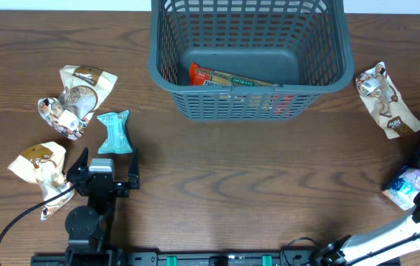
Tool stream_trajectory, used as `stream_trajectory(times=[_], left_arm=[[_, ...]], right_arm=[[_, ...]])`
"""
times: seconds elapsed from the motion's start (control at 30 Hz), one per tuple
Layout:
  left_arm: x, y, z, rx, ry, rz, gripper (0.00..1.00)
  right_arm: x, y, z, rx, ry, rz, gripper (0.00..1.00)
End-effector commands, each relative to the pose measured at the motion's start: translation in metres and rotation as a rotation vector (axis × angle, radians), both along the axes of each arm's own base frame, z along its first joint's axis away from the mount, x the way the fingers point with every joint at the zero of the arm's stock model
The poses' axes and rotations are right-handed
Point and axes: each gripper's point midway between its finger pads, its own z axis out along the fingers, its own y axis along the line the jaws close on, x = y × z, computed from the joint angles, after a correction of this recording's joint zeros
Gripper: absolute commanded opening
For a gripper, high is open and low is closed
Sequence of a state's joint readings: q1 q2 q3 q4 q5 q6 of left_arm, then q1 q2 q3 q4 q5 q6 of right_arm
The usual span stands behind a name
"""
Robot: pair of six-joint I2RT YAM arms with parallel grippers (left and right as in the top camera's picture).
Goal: Pack container
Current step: 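Carry the Kleenex pack into the basket with the right gripper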
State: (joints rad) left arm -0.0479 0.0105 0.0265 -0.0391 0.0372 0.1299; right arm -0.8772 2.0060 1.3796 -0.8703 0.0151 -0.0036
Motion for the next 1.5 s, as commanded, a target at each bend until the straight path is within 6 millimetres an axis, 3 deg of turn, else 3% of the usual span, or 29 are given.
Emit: stream_trajectory(times=[0.0,0.13,0.23,0.33,0.5,0.6,0.67,0.77,0.87,0.97,1.13,1.3,1.47], left_arm=[[0.000,0.003,-0.015,-0.007,0.041,0.022,0.99],[0.000,0.003,-0.015,-0.007,0.041,0.022,0.99],[0.000,0.003,-0.016,-0.007,0.042,0.022,0.99],[0.000,0.003,-0.016,-0.007,0.042,0.022,0.99],[0.000,0.003,-0.016,-0.007,0.042,0.022,0.99],[0.000,0.003,-0.016,-0.007,0.042,0.022,0.99],[0.000,0.003,-0.016,-0.007,0.042,0.022,0.99],[0.000,0.003,-0.016,-0.007,0.042,0.022,0.99],[0.000,0.003,-0.016,-0.007,0.042,0.022,0.99],[0.000,0.003,-0.016,-0.007,0.042,0.022,0.99],[0.000,0.003,-0.016,-0.007,0.042,0.022,0.99],[0.000,0.003,-0.016,-0.007,0.042,0.022,0.99],[0.000,0.003,-0.016,-0.007,0.042,0.021,0.99]], right_arm=[[-0.009,0.010,-0.015,0.053,0.037,0.000,0.01],[-0.004,0.017,0.000,0.079,-0.008,0.003,0.01],[0.019,0.020,0.037,0.055,-0.135,0.037,0.01],[0.053,0.025,0.097,-0.015,-0.312,0.136,0.01],[0.107,0.047,0.236,-0.255,-0.596,0.302,0.01],[0.135,0.080,0.312,-0.365,-0.732,0.429,0.01],[0.151,0.108,0.351,-0.417,-0.801,0.538,0.01],[0.173,0.162,0.399,-0.483,-0.909,0.750,0.01],[0.188,0.231,0.435,-0.567,-1.002,1.064,0.01],[0.193,0.295,0.446,-0.672,-1.024,1.389,0.01],[0.196,0.384,0.433,-0.763,-1.034,1.798,0.01],[0.210,0.430,0.394,-0.748,-0.986,2.032,0.01],[0.224,0.449,0.322,-0.629,-0.826,2.234,0.01]])
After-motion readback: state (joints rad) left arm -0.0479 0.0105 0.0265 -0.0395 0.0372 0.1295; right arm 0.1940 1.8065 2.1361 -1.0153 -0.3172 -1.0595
